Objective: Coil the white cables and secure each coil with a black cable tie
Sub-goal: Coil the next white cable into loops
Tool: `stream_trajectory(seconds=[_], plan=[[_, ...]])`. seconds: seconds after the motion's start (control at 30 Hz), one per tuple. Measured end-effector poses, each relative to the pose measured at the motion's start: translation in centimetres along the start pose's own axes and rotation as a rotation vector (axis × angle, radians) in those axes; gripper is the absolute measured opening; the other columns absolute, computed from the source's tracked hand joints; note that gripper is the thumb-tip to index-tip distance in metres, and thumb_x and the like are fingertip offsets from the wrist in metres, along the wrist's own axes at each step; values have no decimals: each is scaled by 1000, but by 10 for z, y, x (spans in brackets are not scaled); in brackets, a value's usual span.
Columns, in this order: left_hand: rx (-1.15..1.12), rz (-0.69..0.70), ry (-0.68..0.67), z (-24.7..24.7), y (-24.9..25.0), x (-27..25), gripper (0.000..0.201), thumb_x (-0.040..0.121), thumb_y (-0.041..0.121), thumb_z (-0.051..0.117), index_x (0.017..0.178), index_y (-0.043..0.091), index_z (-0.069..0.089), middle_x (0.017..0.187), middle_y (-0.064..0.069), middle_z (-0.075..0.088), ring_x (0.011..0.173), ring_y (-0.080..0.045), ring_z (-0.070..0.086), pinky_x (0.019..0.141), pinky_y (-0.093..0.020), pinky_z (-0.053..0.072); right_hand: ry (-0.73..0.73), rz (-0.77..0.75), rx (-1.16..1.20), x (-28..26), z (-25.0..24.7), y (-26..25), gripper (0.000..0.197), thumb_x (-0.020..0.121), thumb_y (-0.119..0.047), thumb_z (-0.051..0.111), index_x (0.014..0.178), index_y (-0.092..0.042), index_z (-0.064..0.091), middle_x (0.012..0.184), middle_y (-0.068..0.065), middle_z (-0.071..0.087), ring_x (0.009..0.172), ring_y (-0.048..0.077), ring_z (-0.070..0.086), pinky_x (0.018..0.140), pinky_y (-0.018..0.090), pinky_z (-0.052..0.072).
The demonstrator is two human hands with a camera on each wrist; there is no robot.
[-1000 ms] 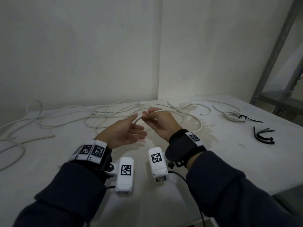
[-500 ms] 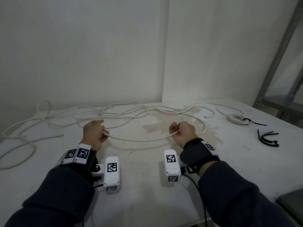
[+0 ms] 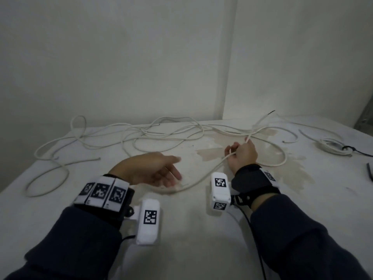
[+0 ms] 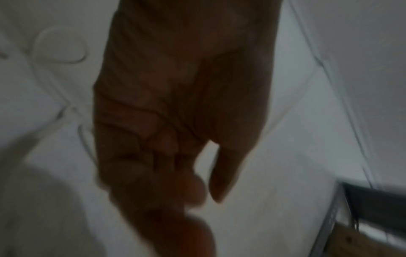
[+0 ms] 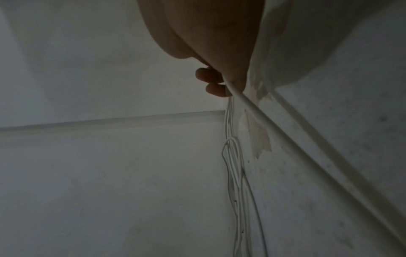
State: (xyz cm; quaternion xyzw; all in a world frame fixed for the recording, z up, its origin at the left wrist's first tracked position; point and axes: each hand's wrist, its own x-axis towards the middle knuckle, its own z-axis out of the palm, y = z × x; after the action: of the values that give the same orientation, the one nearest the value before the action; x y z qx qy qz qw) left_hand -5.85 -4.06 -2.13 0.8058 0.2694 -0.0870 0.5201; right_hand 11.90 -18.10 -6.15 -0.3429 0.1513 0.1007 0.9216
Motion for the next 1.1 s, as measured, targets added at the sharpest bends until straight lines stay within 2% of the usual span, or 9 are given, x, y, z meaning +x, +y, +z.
stream_trajectory(seconds=[0.1, 0.27, 0.43, 0.53, 0.63, 0.8, 0.93, 1.03, 1.1], plan=[[-159, -96, -262, 21, -1, 3, 64, 96, 52, 42, 115, -6, 61, 89, -16, 74, 70, -18, 70, 59, -20, 53, 7, -6, 28, -2, 4, 5, 51, 96, 1, 24, 136, -17, 50, 73, 6, 44, 57, 12, 40, 61, 26, 43], [-596, -64, 4, 34, -10, 27, 44, 94, 29, 58, 111, -12, 55, 100, -26, 70, 78, -27, 71, 68, -29, 60, -26, 19, -22, -2, 1, 6, 39, 98, -3, 32, 127, -12, 57, 73, 5, 46, 57, 12, 40, 62, 26, 48], [-896, 28, 98, 39, -2, 45, 38, 86, 17, 69, 117, 0, 54, 123, -20, 50, 105, -34, 62, 79, -38, 59, -98, 84, -53, -1, -2, 8, 16, 97, -7, 47, 88, -7, 61, 73, 5, 44, 60, 13, 39, 64, 31, 53], [-999, 22, 83, 47, 3, 52, 31, 87, 17, 68, 109, 2, 51, 112, -24, 51, 98, -37, 61, 87, -42, 55, -156, 122, 30, -3, -2, 12, 12, 96, 2, 43, 98, 0, 54, 75, 9, 44, 62, 14, 42, 74, 43, 57], [-1002, 26, 106, 55, 5, 62, 33, 90, 17, 65, 113, 0, 50, 103, -24, 54, 96, -36, 62, 80, -39, 56, -224, 173, 118, -4, -1, 16, 16, 95, 7, 35, 95, -2, 48, 78, 14, 47, 55, 13, 45, 69, 48, 57], [-1283, 139, 382, 54, -4, 82, 52, 91, 0, 58, 137, -4, 34, 116, -24, 59, 88, -23, 68, 60, -27, 59, -303, 246, 36, -5, -1, 20, 26, 92, 11, 28, 101, -2, 49, 89, 17, 46, 48, 11, 42, 63, 44, 55], [-1422, 225, 579, 49, -8, 83, 43, 92, -7, 53, 127, 7, 32, 99, -16, 57, 75, -18, 66, 64, -25, 56, -325, 174, -200, -5, -2, 24, 33, 94, 8, 27, 107, -5, 55, 80, 12, 43, 53, 12, 36, 64, 36, 53], [-1419, 282, 731, 46, -12, 85, 41, 90, -10, 50, 117, 12, 28, 109, -15, 55, 81, -18, 66, 64, -26, 56, -265, 68, -357, 0, -5, 25, 35, 100, -4, 38, 132, -13, 51, 70, 6, 43, 51, 12, 38, 53, 28, 51], [-1478, 303, 776, 42, -18, 88, 43, 88, -10, 52, 121, 6, 29, 116, -17, 57, 83, -19, 69, 61, -27, 57, -220, 46, -388, 2, -7, 23, 36, 98, -2, 42, 131, -10, 54, 69, 6, 46, 53, 13, 41, 48, 25, 50]])
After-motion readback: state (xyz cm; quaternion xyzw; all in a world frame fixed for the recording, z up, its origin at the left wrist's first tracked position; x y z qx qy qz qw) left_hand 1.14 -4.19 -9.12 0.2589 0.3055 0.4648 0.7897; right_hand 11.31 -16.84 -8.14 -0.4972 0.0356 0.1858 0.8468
